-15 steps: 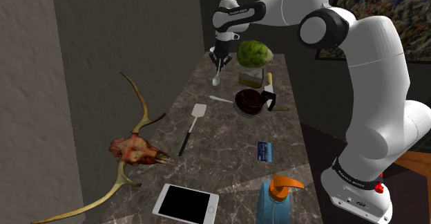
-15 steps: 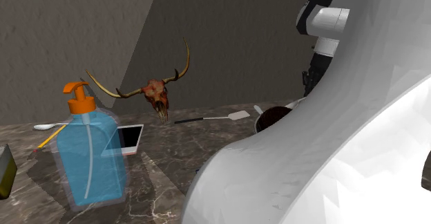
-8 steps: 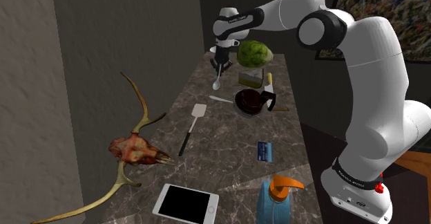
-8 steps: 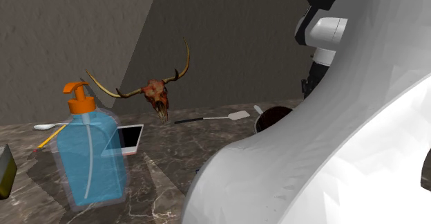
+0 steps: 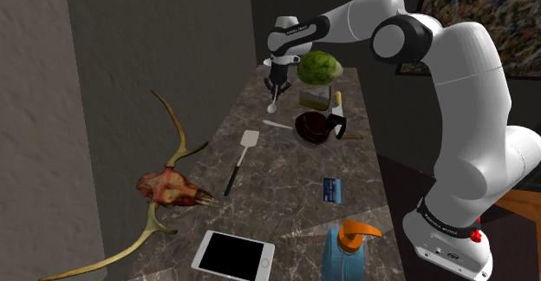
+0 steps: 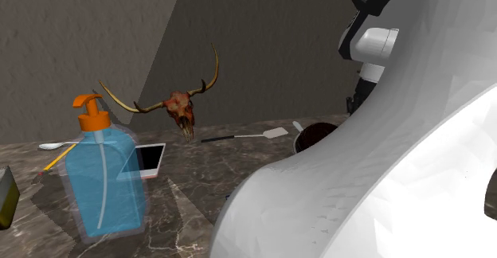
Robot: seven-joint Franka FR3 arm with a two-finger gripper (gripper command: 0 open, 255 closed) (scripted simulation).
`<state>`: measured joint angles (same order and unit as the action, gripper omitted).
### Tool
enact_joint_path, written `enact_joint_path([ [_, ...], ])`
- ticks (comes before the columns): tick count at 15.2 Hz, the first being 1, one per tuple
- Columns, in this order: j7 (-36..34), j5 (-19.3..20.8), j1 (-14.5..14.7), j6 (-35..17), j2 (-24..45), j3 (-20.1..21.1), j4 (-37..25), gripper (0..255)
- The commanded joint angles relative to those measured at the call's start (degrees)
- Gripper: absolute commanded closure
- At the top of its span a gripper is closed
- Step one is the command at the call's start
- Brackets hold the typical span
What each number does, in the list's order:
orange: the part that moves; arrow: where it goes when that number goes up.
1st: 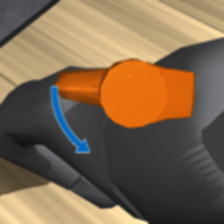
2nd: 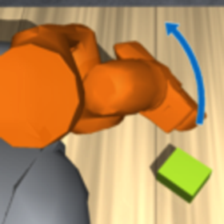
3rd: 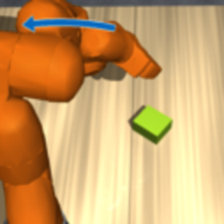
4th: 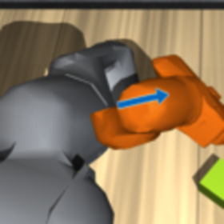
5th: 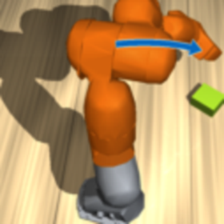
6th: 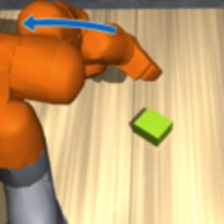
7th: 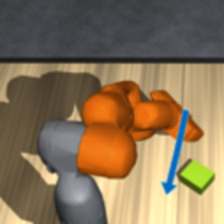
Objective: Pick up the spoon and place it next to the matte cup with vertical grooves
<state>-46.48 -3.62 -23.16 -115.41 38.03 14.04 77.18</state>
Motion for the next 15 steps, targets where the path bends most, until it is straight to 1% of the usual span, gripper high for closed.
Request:
enact_joint_path([
  [1, 0.0, 0.0, 0.0, 0.0, 0.1, 0.0, 0.0, 255],
  [3, 0.0, 0.0, 0.0, 0.0, 0.1, 0.0, 0.0, 255],
  [4, 0.0, 0.0, 0.0, 0.1, 0.1, 0.0, 0.0, 0],
  [9, 0.0, 0.0, 0.0, 0.0, 0.1, 0.0, 0.0, 0],
  [13, 0.1, -0.2, -0.7, 6.1, -2.0, 0.1, -3.9, 0],
  [15, 0.1, -0.2, -0.7, 6.1, -2.0, 0.1, -3.9, 0],
])
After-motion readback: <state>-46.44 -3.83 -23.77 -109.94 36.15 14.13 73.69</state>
